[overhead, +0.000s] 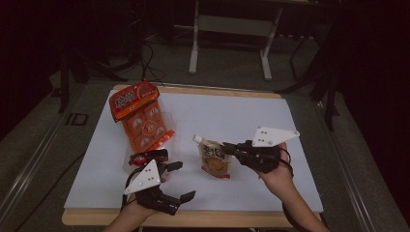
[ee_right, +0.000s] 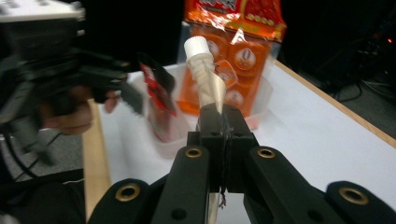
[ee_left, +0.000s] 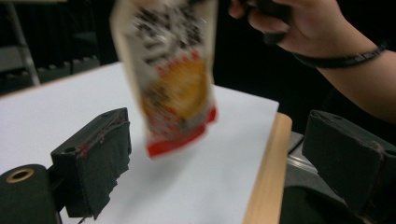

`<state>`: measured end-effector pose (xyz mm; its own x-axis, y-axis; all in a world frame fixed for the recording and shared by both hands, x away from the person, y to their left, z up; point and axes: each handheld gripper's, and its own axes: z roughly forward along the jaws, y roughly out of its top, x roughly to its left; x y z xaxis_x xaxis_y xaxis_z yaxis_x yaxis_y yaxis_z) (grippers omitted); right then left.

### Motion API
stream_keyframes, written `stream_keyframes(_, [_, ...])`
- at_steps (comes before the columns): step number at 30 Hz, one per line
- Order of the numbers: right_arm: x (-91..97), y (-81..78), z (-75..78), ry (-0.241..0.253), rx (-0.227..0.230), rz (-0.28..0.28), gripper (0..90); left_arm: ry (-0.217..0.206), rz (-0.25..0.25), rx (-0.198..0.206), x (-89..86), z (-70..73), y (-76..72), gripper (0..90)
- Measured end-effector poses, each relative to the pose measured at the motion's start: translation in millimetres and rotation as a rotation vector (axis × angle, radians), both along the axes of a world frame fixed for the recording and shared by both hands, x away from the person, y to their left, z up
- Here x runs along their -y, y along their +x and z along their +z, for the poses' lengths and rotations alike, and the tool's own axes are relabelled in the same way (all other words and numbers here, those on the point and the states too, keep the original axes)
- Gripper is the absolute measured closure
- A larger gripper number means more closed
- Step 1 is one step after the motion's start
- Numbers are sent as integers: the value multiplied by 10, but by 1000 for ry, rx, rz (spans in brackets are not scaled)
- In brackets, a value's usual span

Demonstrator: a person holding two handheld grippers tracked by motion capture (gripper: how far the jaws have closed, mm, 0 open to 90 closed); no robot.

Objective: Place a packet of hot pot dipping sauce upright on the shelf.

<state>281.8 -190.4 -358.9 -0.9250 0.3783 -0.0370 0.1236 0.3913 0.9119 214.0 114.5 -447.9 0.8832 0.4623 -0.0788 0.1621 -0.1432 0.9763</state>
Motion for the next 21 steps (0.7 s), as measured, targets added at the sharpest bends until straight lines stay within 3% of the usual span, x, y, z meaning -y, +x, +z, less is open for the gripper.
stream_keyframes(2, [13,-58,20,5,2,12,893,6,23,18,-4,67,38,121])
stream_keyframes(3, [17,-80,28,7,6,16,893,-6,20,9,-6,115,74,132])
stream_keyframes(8, [22,-215,50,12,10,47,893,-9,-12,9,28,251,184,151])
stream_keyframes(11, [17,-250,46,12,9,56,893,-13,-32,25,63,284,205,231])
stream_keyframes(13, [11,-290,41,26,6,74,892,-10,-41,29,127,322,233,238])
stream_keyframes(21, [-27,-356,49,34,11,100,892,1,-100,26,246,371,307,496])
